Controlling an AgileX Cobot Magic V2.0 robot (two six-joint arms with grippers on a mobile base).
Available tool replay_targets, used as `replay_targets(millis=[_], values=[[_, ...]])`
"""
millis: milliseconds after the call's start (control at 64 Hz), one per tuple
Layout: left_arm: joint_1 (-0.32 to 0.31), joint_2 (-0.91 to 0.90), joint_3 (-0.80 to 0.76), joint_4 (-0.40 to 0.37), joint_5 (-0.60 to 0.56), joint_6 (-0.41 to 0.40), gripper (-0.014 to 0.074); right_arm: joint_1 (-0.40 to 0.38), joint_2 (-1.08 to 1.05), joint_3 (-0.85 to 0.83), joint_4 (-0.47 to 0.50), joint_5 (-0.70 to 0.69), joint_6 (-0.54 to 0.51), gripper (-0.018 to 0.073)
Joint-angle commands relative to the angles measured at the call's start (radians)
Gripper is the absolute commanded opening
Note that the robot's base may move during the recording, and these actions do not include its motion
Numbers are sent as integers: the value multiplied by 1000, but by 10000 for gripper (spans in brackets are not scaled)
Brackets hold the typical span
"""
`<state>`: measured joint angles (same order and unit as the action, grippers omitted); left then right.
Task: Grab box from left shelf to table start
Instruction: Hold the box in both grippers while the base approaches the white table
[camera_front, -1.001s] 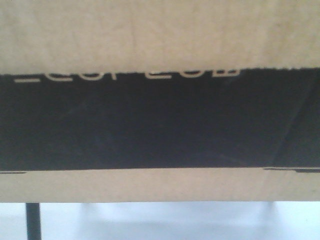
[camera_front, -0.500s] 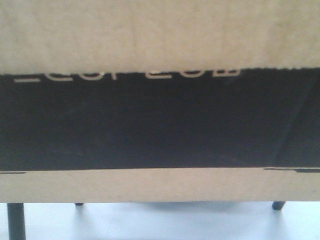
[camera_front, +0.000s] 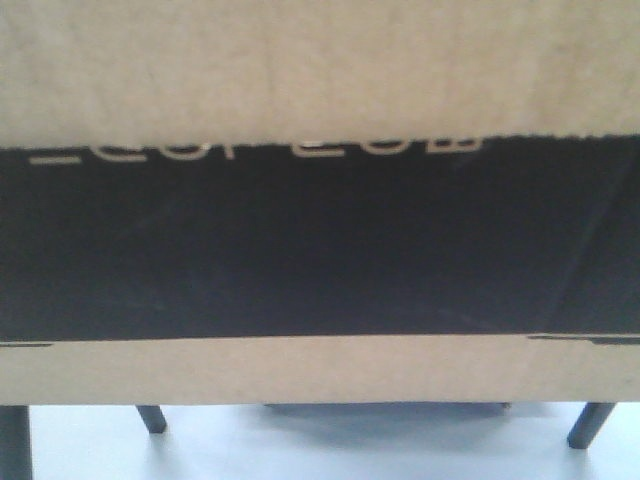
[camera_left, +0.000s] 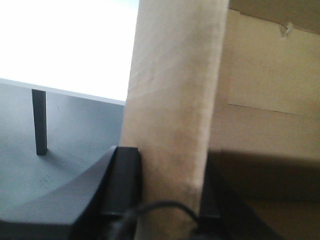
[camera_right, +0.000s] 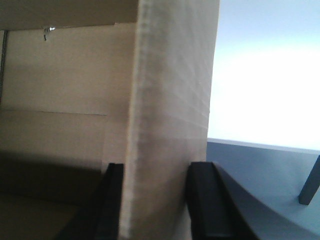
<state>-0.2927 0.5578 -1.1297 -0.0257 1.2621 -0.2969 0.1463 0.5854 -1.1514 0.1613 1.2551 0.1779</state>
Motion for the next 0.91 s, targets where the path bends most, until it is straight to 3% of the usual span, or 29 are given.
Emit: replay_targets(millis=[0,891], values=[[1,-4,-41,-72,70,-39,-13,-7,5,-26,-30,25,-5,22],[1,-4,-41,-72,70,-39,-13,-7,5,-26,-30,25,-5,22]])
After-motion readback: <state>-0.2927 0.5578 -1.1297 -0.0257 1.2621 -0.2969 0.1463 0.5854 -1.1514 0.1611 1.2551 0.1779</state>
